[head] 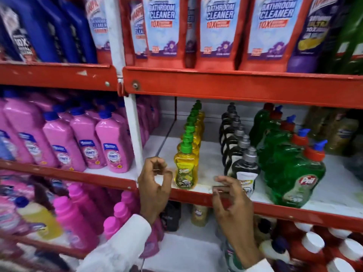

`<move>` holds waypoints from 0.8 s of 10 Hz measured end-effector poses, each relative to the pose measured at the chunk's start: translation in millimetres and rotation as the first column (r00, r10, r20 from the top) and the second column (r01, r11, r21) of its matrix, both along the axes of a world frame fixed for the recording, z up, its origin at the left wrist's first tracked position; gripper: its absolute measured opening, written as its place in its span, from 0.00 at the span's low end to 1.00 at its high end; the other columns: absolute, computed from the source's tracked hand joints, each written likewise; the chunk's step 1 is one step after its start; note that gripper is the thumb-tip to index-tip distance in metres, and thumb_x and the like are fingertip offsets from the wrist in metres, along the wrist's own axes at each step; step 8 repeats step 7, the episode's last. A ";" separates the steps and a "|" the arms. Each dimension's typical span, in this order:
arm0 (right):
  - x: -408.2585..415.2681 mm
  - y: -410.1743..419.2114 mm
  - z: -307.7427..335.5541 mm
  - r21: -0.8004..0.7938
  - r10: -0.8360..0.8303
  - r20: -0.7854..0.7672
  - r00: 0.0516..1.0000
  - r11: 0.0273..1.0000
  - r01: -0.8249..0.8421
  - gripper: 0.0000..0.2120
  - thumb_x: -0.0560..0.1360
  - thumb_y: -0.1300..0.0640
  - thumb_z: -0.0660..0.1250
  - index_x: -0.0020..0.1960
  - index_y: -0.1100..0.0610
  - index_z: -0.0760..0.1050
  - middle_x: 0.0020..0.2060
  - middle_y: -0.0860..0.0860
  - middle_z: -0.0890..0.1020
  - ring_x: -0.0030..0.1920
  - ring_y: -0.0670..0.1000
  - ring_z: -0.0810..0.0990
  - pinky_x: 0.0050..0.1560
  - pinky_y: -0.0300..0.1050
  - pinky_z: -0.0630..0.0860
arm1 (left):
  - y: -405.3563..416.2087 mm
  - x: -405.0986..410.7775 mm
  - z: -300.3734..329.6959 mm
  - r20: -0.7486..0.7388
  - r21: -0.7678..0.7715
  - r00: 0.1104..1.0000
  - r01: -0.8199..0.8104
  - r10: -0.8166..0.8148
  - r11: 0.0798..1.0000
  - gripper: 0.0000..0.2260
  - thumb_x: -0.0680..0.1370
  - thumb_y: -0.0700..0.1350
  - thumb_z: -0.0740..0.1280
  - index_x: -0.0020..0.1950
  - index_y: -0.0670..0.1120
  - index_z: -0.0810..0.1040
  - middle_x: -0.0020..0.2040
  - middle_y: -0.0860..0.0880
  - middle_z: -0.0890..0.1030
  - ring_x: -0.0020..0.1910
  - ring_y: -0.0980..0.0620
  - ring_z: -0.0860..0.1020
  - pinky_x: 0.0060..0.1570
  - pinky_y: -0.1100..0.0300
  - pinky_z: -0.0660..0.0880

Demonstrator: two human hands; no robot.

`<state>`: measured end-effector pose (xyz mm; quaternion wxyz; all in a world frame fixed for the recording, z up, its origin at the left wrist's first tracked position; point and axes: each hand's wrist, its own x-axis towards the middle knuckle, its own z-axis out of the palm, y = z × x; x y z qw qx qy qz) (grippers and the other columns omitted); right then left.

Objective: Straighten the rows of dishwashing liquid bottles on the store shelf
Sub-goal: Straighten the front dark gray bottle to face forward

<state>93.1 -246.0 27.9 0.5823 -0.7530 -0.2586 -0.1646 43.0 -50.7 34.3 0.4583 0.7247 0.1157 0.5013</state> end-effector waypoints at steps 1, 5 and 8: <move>16.5 32.1 -0.3 -0.178 0.087 -0.030 0.996 0.980 -0.091 0.18 0.75 0.63 0.70 0.64 0.54 0.75 0.56 0.41 0.80 0.53 0.41 0.81 0.59 0.34 0.77 | 18.4 12.0 -11.0 -0.238 0.024 0.960 0.159 -0.148 0.987 0.20 0.70 0.51 0.71 0.59 0.49 0.72 0.52 0.50 0.83 0.46 0.53 0.83 0.48 0.49 0.83; 40.8 53.4 -11.7 -0.272 0.075 -0.134 0.988 0.956 -0.109 0.16 0.73 0.59 0.74 0.61 0.53 0.80 0.50 0.46 0.88 0.48 0.39 0.86 0.56 0.47 0.83 | 35.2 18.7 -18.1 -0.396 0.063 0.864 0.362 -0.309 0.930 0.16 0.70 0.50 0.73 0.57 0.55 0.77 0.50 0.53 0.87 0.47 0.59 0.85 0.52 0.51 0.83; 24.3 45.4 -5.6 -0.191 0.010 -0.172 0.985 0.981 -0.044 0.17 0.73 0.61 0.74 0.61 0.53 0.80 0.52 0.48 0.87 0.49 0.43 0.86 0.55 0.43 0.83 | 37.0 19.8 -20.4 -0.384 0.055 0.866 0.366 -0.319 0.929 0.22 0.70 0.57 0.71 0.62 0.50 0.78 0.53 0.52 0.86 0.49 0.59 0.84 0.53 0.50 0.83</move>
